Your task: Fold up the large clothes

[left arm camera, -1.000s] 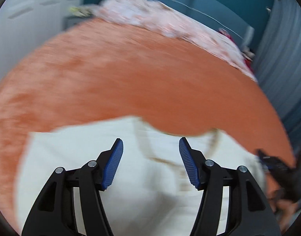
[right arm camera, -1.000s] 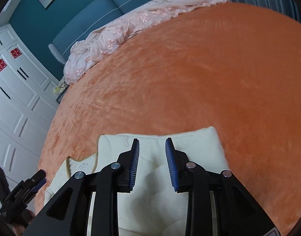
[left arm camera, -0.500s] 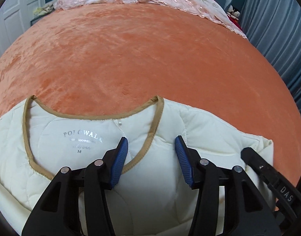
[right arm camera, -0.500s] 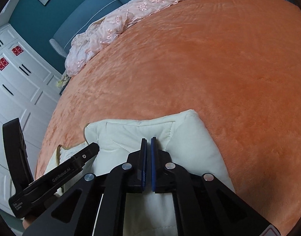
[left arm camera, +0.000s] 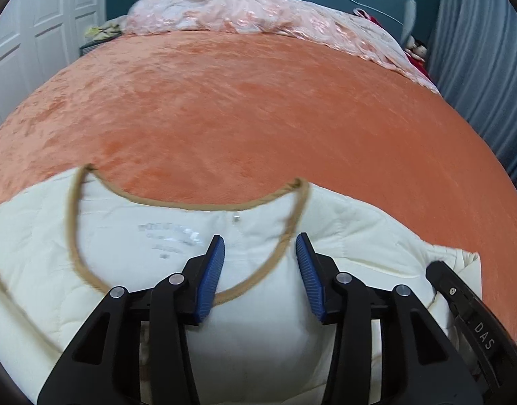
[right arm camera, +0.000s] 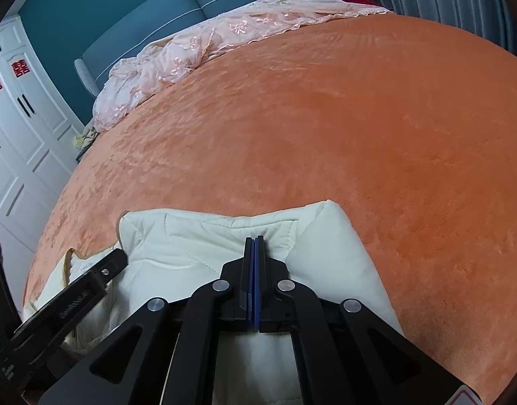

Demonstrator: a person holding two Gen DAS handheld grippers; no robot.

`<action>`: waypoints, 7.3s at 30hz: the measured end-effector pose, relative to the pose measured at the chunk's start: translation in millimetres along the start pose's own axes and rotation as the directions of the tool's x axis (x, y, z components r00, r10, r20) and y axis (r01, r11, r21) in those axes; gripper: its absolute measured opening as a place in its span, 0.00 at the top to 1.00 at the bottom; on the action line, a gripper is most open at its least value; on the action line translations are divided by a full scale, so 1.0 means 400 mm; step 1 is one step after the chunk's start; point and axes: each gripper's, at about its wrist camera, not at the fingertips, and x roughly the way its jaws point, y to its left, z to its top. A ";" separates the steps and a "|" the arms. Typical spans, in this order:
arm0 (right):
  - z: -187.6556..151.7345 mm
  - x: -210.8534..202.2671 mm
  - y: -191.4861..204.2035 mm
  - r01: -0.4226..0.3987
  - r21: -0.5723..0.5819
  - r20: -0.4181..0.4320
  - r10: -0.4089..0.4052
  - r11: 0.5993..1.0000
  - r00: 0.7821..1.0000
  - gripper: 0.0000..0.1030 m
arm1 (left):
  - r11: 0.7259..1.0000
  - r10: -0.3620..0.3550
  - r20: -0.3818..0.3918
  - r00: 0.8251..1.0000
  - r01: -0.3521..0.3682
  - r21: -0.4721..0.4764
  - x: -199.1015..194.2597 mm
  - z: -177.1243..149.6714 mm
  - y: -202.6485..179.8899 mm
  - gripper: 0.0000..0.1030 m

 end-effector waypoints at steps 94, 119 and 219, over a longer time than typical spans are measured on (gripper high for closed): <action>-0.629 -0.833 -0.211 -0.052 0.145 -0.194 0.080 0.988 0.978 0.94 | 0.901 -0.077 -0.164 0.983 -0.001 -0.433 -0.873 -0.745 0.621 0.85; -0.557 -1.336 -0.187 -0.211 -0.244 -0.228 0.155 0.947 0.961 0.96 | 0.980 -0.110 -0.057 0.992 0.098 -0.172 -1.452 -0.790 0.513 0.95; -0.183 -0.486 -0.084 -0.042 -0.045 -0.094 0.038 0.998 0.995 0.92 | 0.962 0.131 -0.057 0.990 -0.141 -0.234 -0.619 -0.340 0.622 0.92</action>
